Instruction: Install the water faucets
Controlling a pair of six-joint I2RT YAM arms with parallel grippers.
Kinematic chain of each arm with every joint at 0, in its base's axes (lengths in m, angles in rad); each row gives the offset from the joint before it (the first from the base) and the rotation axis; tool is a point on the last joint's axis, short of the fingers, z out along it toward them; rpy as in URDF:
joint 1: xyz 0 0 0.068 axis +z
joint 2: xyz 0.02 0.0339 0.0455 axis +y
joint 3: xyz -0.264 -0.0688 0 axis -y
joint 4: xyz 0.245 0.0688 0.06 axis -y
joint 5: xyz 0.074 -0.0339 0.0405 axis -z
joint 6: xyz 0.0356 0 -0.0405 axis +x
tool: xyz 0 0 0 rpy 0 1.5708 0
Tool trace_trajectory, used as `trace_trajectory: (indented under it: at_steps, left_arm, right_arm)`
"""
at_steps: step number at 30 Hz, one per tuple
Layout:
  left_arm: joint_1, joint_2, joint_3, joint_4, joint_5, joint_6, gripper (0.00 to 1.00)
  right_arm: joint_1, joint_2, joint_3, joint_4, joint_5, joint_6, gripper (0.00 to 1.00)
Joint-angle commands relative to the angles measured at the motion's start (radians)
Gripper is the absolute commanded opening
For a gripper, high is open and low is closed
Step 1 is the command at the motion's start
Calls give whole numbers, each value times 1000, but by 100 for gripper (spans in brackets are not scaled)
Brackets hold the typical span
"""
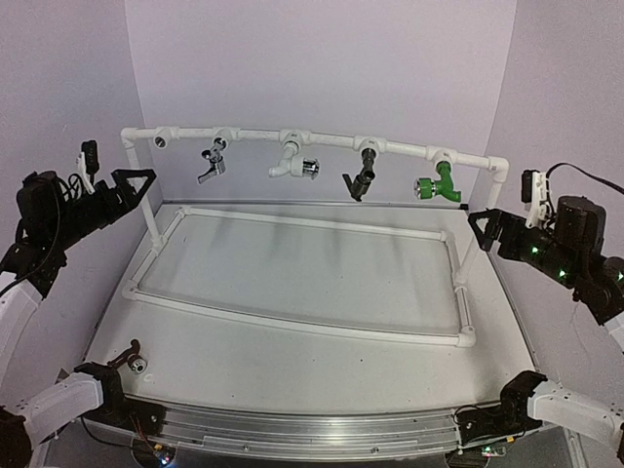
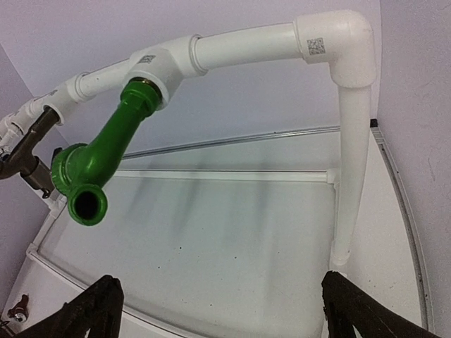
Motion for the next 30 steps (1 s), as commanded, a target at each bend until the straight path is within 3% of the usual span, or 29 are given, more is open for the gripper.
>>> trace_trajectory:
  at_steps: [1,6,13,18,26,30]
  left_arm:
    - [6,24,-34,-6,111,-27,100]
    - [-1,86,-114,-6,155,-48,100]
    - [-83,217,-185,-6,126,-91,100]
    - [-188,314,-192,-6,45,-96,100]
    - [-317,498,-181,-6,-40,-99,100]
    - [-391,605,-135,-18,-109,-77,98]
  right_arm:
    - [-5,-33,-42,-42,48,47,98]
    - [-4,39,-57,-158,94,107,98]
    - [-5,176,-107,-194,129,236,98]
    - [-18,325,-178,-100,187,267,98]
    - [-307,508,-313,214,-117,249,98]
    - [-330,636,-263,255,-44,184,98]
